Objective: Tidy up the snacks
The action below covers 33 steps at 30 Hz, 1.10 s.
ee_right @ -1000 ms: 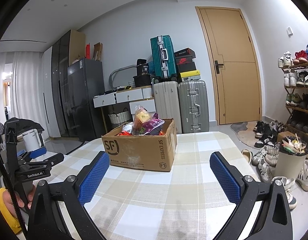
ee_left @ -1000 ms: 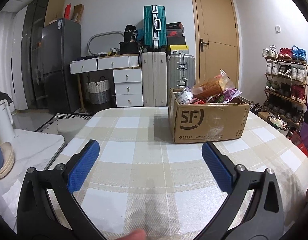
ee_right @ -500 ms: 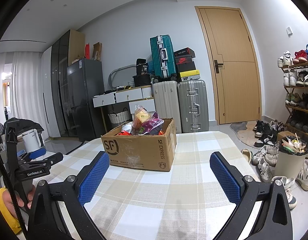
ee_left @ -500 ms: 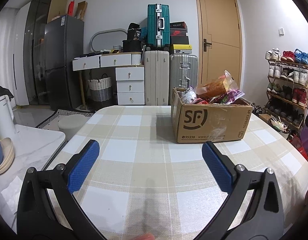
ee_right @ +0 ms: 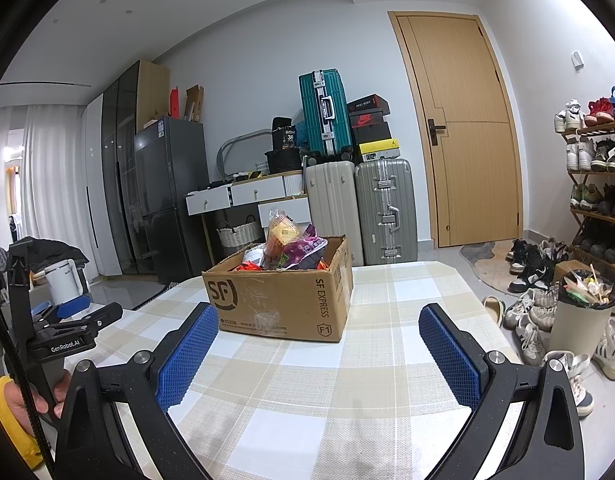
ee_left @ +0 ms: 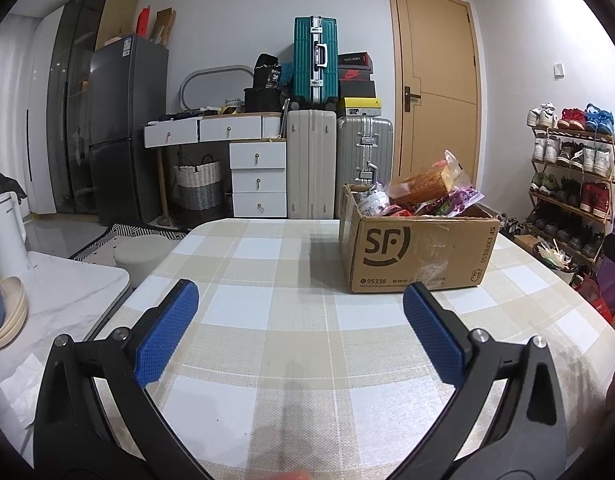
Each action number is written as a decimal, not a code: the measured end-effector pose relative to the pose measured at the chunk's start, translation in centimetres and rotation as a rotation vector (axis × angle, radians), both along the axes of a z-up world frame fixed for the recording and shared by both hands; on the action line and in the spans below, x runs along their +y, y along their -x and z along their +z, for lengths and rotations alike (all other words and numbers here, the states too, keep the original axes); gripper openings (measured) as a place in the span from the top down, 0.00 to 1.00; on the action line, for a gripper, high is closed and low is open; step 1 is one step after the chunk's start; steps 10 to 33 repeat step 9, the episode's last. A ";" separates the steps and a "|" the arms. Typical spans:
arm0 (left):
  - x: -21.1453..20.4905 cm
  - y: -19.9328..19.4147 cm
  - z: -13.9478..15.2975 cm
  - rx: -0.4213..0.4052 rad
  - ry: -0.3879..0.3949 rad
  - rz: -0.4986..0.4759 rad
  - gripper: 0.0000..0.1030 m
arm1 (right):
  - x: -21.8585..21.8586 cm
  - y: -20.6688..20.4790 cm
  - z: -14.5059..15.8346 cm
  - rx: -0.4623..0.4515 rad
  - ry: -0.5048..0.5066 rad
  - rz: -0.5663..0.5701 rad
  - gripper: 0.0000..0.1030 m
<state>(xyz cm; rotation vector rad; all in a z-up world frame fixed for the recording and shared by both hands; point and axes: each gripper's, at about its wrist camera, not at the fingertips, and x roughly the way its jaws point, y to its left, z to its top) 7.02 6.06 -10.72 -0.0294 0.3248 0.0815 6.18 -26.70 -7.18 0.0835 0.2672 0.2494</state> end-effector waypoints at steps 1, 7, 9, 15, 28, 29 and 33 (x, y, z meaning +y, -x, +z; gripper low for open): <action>0.0 0.0 0.0 -0.001 0.007 -0.007 0.01 | 0.0 0.0 0.0 0.001 0.000 0.000 0.01; 0.1 0.1 0.0 -0.007 0.016 -0.015 0.01 | 0.0 0.0 0.0 0.002 -0.001 0.000 0.01; 0.1 0.2 0.1 -0.009 0.018 -0.011 0.01 | 0.0 0.0 0.0 0.001 -0.001 0.000 0.01; 0.1 0.2 0.1 -0.009 0.018 -0.011 0.01 | 0.0 0.0 0.0 0.001 -0.001 0.000 0.01; 0.1 0.2 0.1 -0.009 0.018 -0.011 0.01 | 0.0 0.0 0.0 0.001 -0.001 0.000 0.01; 0.1 0.2 0.1 -0.009 0.018 -0.011 0.01 | 0.0 0.0 0.0 0.001 -0.001 0.000 0.01; 0.1 0.2 0.1 -0.009 0.018 -0.011 0.01 | 0.0 0.0 0.0 0.001 -0.001 0.000 0.01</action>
